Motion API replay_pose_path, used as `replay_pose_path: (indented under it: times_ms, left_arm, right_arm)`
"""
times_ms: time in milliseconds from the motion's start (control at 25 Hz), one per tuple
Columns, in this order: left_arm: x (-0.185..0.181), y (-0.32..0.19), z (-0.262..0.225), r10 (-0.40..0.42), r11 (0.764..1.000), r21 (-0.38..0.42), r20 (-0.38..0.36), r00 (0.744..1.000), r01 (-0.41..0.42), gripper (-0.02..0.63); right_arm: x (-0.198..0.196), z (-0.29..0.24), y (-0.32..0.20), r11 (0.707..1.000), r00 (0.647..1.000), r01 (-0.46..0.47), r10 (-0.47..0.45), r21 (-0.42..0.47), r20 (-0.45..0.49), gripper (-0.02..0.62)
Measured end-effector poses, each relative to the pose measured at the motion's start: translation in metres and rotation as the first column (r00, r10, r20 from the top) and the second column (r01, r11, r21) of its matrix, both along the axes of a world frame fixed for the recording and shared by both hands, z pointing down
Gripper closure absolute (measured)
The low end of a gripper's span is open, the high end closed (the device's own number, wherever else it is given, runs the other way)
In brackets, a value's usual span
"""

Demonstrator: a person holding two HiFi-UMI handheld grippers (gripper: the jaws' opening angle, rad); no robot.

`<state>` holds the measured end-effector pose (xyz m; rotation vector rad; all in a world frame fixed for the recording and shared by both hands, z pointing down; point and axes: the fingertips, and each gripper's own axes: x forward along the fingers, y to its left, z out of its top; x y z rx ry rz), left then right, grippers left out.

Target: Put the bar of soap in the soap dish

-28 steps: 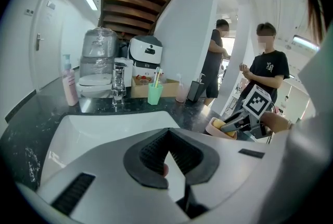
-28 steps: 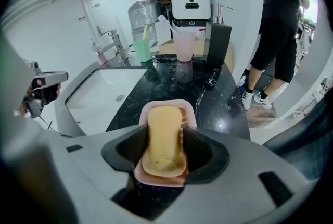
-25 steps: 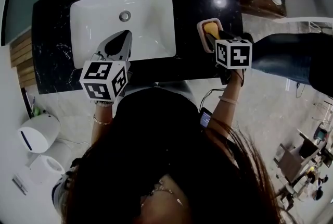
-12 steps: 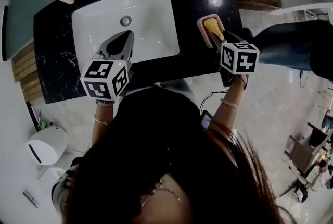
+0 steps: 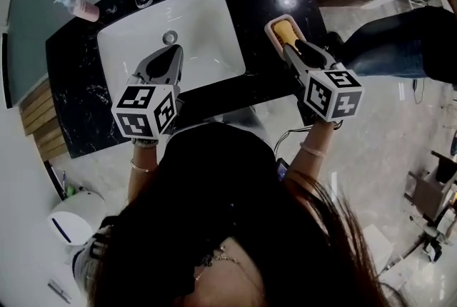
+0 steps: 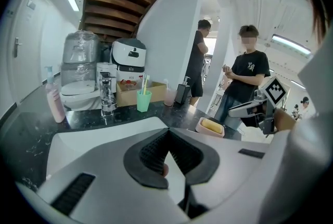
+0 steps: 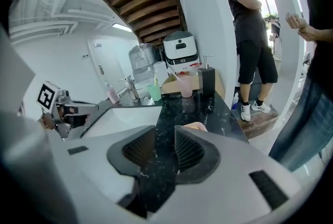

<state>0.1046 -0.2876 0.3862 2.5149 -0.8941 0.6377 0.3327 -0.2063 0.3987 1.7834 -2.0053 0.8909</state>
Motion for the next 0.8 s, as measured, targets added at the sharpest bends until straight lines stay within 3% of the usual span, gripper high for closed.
replay_pose_path:
  times_ms: [280,800]
  left_arm:
    - [-0.009,0.006,-0.006,0.036,0.999,0.007,-0.018,0.999,-0.036,0.611]
    - [-0.075,0.023,-0.018,0.059,0.998,0.038,-0.068,0.996,-0.057,0.611]
  right_arm:
    - [-0.033,-0.027,0.006,0.995,1.000,0.009,-0.010,0.099,0.004,0.550]
    - [-0.108,-0.057,0.019,0.986,0.998,0.016,-0.006,0.168,-0.060,0.566]
